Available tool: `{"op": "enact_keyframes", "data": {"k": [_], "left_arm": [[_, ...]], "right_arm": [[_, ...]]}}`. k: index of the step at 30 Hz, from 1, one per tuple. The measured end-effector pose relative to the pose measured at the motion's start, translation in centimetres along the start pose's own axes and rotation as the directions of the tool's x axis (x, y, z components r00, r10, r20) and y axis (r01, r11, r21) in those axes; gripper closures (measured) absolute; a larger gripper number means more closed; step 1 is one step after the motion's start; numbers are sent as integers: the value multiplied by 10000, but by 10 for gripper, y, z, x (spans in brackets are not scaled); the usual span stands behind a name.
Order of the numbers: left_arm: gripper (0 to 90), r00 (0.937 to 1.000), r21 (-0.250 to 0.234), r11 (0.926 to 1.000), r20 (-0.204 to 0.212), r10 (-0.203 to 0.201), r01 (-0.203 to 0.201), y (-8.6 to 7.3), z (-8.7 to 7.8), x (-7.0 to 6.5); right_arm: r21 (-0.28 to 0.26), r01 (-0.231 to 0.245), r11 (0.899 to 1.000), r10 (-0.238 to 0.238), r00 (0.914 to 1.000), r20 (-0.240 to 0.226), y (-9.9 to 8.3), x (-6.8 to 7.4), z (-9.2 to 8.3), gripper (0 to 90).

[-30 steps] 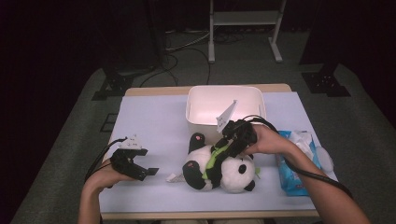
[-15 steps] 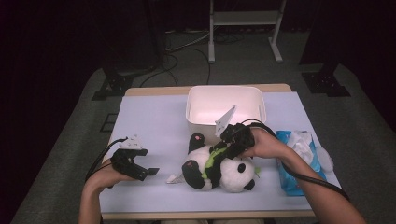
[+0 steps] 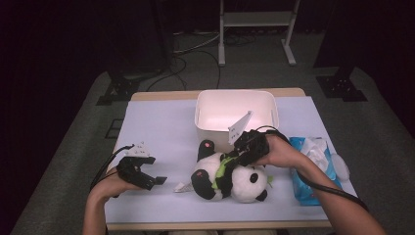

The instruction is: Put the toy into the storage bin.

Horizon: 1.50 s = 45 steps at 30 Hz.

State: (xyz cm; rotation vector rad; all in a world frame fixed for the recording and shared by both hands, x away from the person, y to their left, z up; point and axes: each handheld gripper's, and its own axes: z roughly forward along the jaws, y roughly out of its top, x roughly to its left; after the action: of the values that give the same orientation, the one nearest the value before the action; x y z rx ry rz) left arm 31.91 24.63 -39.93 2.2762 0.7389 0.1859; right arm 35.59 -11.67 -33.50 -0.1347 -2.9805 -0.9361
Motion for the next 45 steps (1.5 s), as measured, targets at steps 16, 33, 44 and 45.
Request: {"op": "enact_keyframes", "data": {"k": [16,33,44,45], "left_arm": [[96,10000,3,10000,-38,-37,37,-2,0,2],[96,9999,-8,9999,-29,-131,131,-4,-1,3],[96,9999,-2,9999,-11,-162,162,-6,1,5],[96,9999,0,9999,-2,-162,162,-7,1,5]], "right_arm": [[-16,120,9999,-120,9998,159,6,2,-18,715],[-183,82,9998,-80,9999,112,8,3,-29,716],[-303,150,9994,-146,9998,128,15,10,-55,716],[-332,98,9994,-95,9999,97,16,10,-58,716]]}}
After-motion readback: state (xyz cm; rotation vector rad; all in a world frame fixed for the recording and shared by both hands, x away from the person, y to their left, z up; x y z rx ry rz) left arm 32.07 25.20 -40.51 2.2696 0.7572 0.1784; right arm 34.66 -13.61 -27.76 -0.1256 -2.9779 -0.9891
